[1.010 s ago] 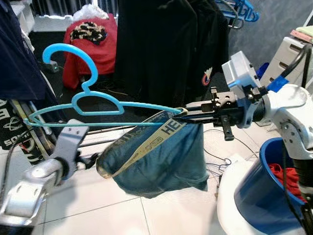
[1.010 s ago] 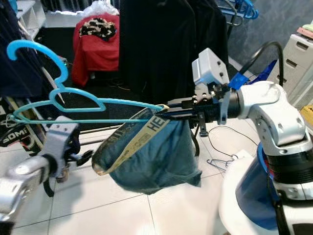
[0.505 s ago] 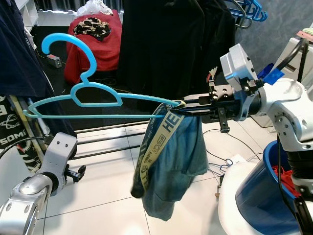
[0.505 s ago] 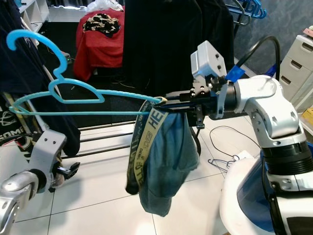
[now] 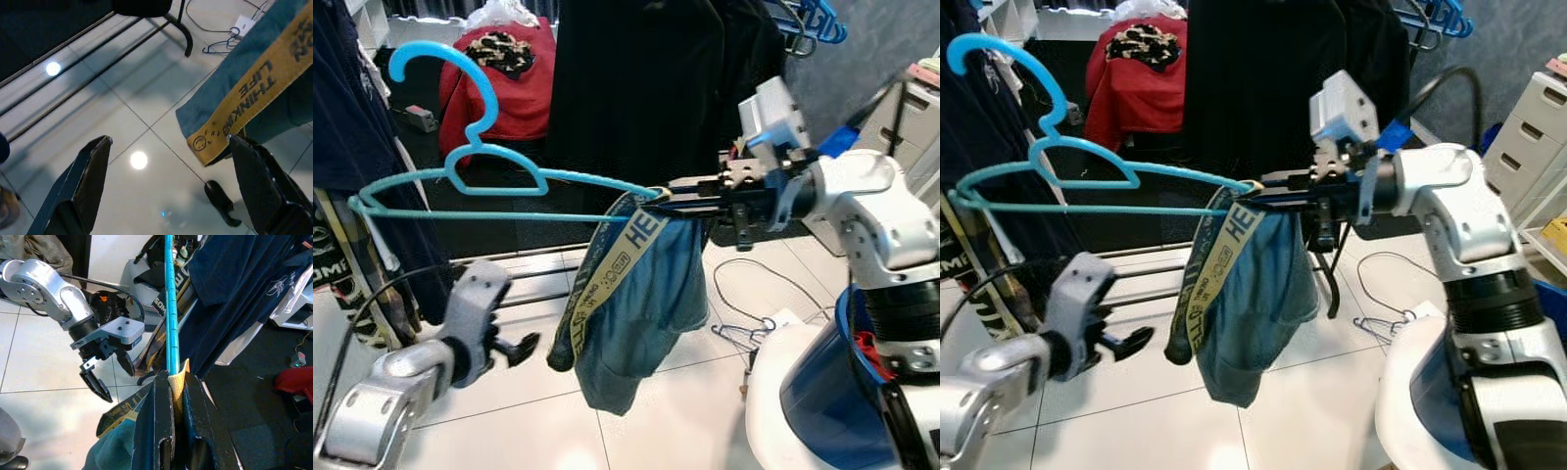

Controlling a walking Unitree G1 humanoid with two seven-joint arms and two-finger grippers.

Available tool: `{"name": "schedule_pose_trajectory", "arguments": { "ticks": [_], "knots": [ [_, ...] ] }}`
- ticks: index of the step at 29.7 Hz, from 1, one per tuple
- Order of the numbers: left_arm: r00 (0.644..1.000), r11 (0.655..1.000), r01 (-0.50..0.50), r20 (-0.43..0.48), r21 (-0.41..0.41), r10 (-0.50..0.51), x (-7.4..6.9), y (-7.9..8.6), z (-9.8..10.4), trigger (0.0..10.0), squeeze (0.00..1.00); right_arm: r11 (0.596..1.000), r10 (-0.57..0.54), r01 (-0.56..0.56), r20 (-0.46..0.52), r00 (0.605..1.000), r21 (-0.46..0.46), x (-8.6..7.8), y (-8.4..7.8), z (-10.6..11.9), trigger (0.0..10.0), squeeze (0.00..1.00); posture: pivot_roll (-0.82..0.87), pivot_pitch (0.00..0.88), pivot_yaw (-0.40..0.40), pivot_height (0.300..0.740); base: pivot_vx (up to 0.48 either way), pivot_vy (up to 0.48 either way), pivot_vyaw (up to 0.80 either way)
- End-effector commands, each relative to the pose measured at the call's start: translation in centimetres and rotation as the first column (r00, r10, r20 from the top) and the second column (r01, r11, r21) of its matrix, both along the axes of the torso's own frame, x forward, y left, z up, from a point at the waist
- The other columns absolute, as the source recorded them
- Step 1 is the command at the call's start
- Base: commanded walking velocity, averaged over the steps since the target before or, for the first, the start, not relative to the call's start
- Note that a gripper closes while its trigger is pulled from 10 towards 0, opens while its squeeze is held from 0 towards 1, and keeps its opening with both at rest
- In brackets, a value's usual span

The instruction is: Hang hanger

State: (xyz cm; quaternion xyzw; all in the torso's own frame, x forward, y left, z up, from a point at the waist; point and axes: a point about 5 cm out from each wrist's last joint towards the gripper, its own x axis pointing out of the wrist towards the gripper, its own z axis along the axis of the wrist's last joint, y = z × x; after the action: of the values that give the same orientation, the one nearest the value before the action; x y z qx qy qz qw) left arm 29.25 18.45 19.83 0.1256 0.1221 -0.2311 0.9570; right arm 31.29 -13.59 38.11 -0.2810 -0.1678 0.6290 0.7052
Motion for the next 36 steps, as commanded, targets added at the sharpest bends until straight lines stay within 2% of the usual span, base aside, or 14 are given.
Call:
{"name": "schedule_pose_trajectory", "arguments": {
  "ticks": [1,2,4,5,6,8,12,17,24,28,33,34,36],
  "knots": [
    [1.000,0.999,0.026,-0.015,0.024,-0.025,0.1,-0.4,-0.5,10.0,0.00,1.000,0.015,-0.015,0.031,0.999,0.002,-0.2,0.2,0.6,10.0,0.00,-0.10,0.252,-0.125,0.740,0.000,0.000,0.00],
    [0.998,0.998,0.063,-0.016,0.025,-0.063,0.4,-1.3,-0.5,10.0,0.00,1.000,0.021,-0.021,0.034,0.999,0.006,-0.2,0.4,0.7,10.0,0.00,-0.11,0.259,-0.128,0.740,0.000,0.000,0.00],
    [0.998,0.998,0.063,-0.016,0.025,-0.063,0.4,-1.3,-0.5,10.0,0.00,1.000,0.021,-0.021,0.034,0.999,0.006,-0.2,0.4,0.7,10.0,0.00,-0.11,0.259,-0.128,0.740,0.000,0.000,0.00],
    [0.994,0.993,0.109,-0.020,0.041,-0.108,0.5,-2.3,-0.8,10.0,0.00,1.000,0.025,-0.026,0.035,0.999,0.008,-0.1,0.6,0.8,10.0,0.00,-0.11,0.262,-0.139,0.740,0.000,0.000,0.00],
    [0.994,0.993,0.109,-0.020,0.041,-0.108,0.5,-2.3,-0.8,10.0,0.00,1.000,0.025,-0.026,0.035,0.999,0.008,-0.1,0.6,0.8,10.0,0.00,-0.11,0.262,-0.139,0.740,0.000,0.000,0.00],
    [0.982,0.974,0.191,-0.016,0.120,-0.190,0.2,-3.7,-1.4,10.0,0.00,1.000,0.026,-0.026,0.028,0.999,0.012,0.1,0.7,0.8,10.0,0.00,-0.11,0.262,-0.148,0.740,0.000,0.000,0.00],
    [0.976,0.960,0.217,-0.010,0.178,-0.219,-0.1,-4.3,-1.8,10.0,0.00,1.000,0.025,-0.025,0.021,0.999,0.016,0.3,0.7,0.6,10.0,0.00,-0.11,0.261,-0.151,0.740,0.000,0.000,0.00],
    [0.980,0.962,0.196,-0.005,0.191,-0.199,-0.1,-4.2,-2.0,10.0,0.00,0.999,0.027,-0.027,0.016,1.000,0.019,0.3,0.7,0.4,10.0,0.00,-0.11,0.264,-0.152,0.740,0.000,0.000,0.00],
    [0.988,0.965,0.143,0.019,0.222,-0.151,0.5,-4.0,-2.3,10.0,0.00,0.999,0.034,-0.035,0.016,0.999,0.022,0.3,0.8,0.5,10.0,0.00,-0.12,0.257,-0.150,0.740,0.000,0.000,0.00],
    [0.992,0.963,0.105,0.046,0.247,-0.120,1.0,-2.7,-1.7,10.0,0.00,0.999,0.039,-0.039,0.023,0.999,0.021,0.2,0.8,0.9,10.0,0.00,-0.12,0.254,-0.149,0.740,0.000,0.000,0.00],
    [0.993,0.961,0.092,0.051,0.262,-0.109,1.1,-1.9,-1.7,10.0,0.00,0.999,0.041,-0.042,0.027,0.999,0.024,0.2,0.7,1.1,10.0,0.00,-0.12,0.253,-0.149,0.740,0.000,0.000,0.00],
    [0.993,0.960,0.090,0.052,0.265,-0.108,1.1,-1.8,-1.7,9.2,0.00,0.999,0.042,-0.043,0.027,0.999,0.025,0.2,0.7,1.1,10.0,0.00,-0.12,0.253,-0.149,0.740,0.000,0.000,0.00],
    [0.993,0.961,0.089,0.058,0.262,-0.107,1.3,-2.1,-1.7,8.9,0.00,0.999,0.044,-0.045,0.028,0.999,0.026,0.2,0.8,1.1,10.0,0.00,-0.12,0.252,-0.152,0.740,0.000,0.000,0.00]
  ]
}}
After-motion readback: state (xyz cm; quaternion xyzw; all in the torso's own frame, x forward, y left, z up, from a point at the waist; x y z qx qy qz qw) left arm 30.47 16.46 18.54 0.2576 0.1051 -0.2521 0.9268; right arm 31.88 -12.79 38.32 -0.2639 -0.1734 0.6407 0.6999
